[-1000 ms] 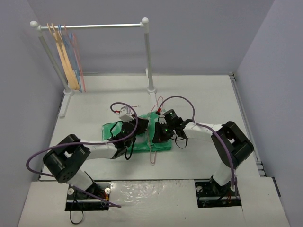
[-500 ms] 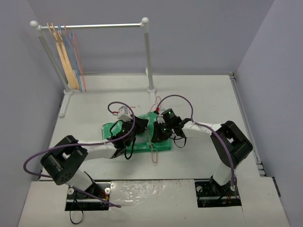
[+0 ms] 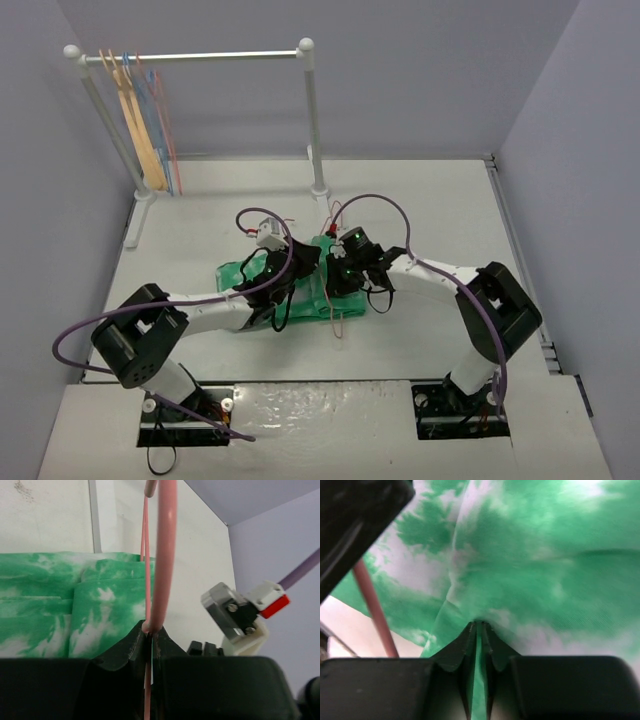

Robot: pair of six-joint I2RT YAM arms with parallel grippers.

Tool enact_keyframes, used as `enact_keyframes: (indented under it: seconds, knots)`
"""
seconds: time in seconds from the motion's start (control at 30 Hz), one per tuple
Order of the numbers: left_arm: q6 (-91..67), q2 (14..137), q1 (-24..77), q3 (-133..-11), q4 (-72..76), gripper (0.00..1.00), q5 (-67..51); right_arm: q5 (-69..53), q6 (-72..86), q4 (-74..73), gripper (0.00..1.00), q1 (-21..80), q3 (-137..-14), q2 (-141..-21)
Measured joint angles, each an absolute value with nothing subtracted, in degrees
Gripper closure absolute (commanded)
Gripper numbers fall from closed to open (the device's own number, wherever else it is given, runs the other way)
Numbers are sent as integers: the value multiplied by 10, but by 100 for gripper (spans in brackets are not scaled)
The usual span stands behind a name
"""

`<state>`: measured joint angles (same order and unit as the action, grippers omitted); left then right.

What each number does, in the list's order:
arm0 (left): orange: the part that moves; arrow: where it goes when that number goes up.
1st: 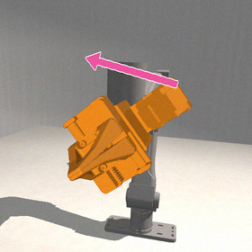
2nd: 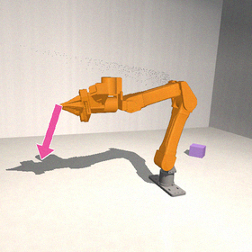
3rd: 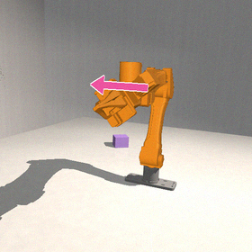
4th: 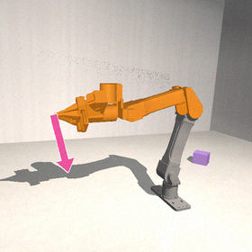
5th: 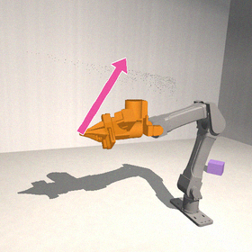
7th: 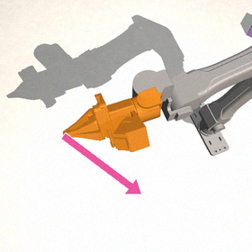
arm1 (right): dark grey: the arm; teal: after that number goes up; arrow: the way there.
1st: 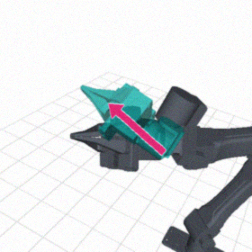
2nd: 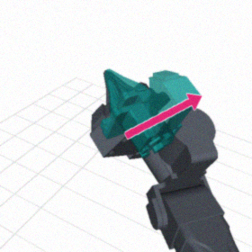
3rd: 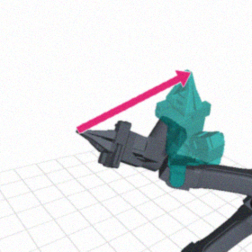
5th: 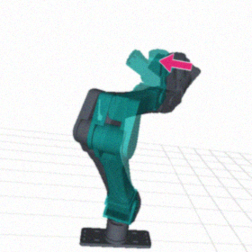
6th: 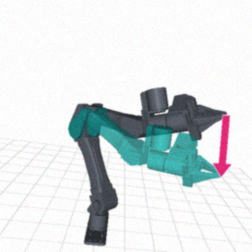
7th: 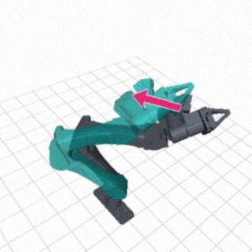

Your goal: Place the trousers on the hanger

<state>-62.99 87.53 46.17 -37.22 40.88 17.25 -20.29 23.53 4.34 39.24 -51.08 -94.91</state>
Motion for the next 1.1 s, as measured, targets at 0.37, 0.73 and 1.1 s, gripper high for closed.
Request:
enact_keyframes:
  seconds: [0.37,0.73,1.1]
  knots:
    - [-603,874,462,-436,364,100,174,-47,174,-76,66,394,-589,-791]
    - [-601,880,464,-475,308,100,174,-25,164,-87,64,423,-575,-757]
    - [-600,893,464,-484,291,100,174,-25,170,-46,65,447,-559,-765]
